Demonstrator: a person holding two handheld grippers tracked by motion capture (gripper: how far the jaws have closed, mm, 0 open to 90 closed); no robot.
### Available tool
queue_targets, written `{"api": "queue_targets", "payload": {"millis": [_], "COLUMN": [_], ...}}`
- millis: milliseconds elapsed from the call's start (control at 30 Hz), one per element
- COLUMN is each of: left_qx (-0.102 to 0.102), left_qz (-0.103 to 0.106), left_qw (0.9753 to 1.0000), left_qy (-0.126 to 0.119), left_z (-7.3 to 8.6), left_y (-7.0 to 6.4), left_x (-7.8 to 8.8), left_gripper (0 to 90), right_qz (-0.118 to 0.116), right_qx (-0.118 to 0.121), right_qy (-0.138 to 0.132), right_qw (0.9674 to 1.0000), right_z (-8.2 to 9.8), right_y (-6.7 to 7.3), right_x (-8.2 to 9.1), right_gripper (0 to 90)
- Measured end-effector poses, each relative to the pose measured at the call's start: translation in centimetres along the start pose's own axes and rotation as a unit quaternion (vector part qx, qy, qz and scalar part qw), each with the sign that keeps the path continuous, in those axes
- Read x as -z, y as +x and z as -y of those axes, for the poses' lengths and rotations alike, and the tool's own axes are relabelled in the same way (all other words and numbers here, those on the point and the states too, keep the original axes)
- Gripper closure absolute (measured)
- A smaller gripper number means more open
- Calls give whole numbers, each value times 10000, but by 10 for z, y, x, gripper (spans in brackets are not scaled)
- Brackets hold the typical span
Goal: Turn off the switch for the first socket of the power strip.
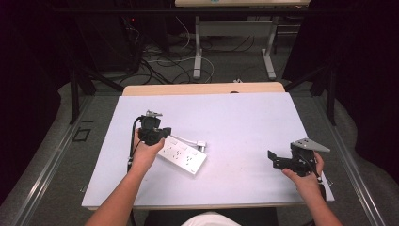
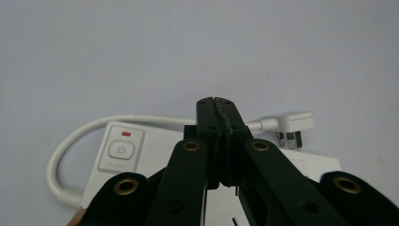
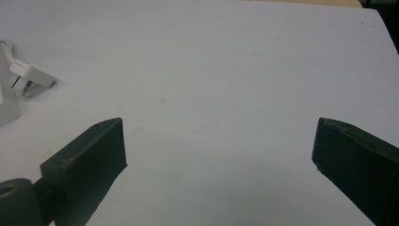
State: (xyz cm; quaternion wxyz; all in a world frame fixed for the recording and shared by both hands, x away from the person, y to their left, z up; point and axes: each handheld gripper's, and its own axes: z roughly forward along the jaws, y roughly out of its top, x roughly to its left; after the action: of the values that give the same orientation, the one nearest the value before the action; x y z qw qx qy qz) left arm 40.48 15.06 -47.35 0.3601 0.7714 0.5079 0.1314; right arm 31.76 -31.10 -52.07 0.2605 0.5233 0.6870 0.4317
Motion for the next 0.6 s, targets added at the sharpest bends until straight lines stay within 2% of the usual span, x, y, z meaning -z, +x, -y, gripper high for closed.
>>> {"api": "queue_targets", "payload": {"millis": [167,433,600], "left_qx": [-44,28,-9], "left_qz": [14,-13,-25], "left_qw": [9999,9994,9987], "left_qy": [157,349,508], "left_z": [-3,-5,-5], "left_y": [-1,-2,-2], "left_x": [-6,-16,-24], "left_gripper": [899,899,900], "right_qz": [-5,14,-17], "right_qx": [-5,-3,-10], "right_qy": [-1,-34,2], "right_qw": [10000,10000,10000], "right_z": [0,0,0], "right_y": [0,-1,-1], "right_x": [0,0,0], "right_gripper": [28,31,33]}}
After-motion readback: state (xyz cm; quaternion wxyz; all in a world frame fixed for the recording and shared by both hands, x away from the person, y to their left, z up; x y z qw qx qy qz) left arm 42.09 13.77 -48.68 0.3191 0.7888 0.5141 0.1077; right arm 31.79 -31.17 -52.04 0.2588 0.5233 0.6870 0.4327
